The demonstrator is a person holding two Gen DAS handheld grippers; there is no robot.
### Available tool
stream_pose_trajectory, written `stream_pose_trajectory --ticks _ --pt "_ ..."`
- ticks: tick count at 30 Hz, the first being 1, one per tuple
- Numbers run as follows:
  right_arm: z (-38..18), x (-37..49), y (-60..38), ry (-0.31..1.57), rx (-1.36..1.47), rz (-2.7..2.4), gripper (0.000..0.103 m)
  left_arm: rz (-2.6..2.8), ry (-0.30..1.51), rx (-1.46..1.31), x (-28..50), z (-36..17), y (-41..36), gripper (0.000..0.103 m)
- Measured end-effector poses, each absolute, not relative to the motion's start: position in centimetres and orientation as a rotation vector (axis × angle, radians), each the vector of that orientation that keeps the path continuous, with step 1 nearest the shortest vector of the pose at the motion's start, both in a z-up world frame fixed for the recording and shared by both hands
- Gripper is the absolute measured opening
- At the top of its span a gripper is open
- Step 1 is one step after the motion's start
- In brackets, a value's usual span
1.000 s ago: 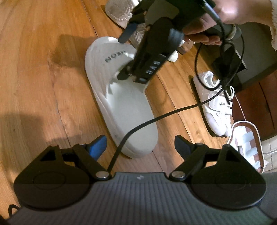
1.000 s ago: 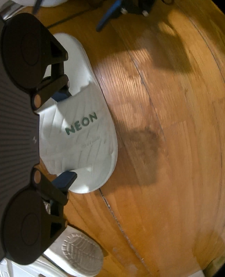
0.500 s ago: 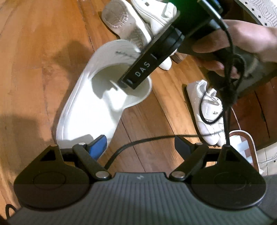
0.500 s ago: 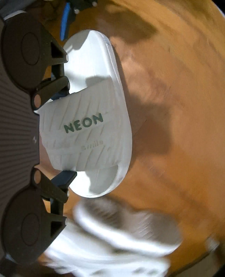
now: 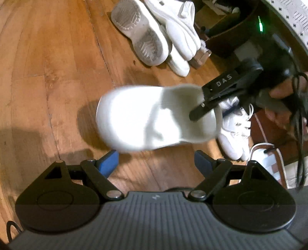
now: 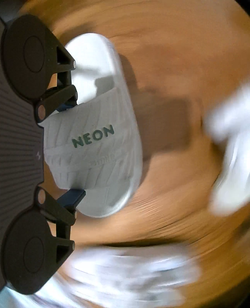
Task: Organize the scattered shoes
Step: 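Close the right tool on the NEON slide strap and lift it, then turn the NEON slide upright and lower it with the right tool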
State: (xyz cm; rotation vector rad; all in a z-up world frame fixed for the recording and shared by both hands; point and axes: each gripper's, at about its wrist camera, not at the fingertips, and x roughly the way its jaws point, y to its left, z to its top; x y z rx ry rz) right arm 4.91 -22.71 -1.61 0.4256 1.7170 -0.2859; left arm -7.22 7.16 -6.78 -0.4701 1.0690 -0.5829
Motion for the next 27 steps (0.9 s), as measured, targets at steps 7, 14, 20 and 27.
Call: stream_pose_trajectory --ticks 7,14,20,27 --pt "-1.1 2.7 -27.7 1.692 0.58 -0.27 0.097 -0.591 1.098 -0.459 -7.4 -7.7 4.9 0.087" --pt "0.3 2.5 -21.6 1.431 -0.155 0.407 0.097 -0.587 1.124 -0.493 -7.1 -8.6 5.4 0.087" --pt "-3.3 -1.6 -17.0 1.291 -0.515 0.659 0.098 -0.654 1.12 -0.573 -7.1 -8.0 6.2 0.092" --pt "-6.4 -1.2 -17.1 1.312 -0.52 0.547 0.102 -0.642 1.175 -0.512 -7.1 -9.3 5.0 0.091"
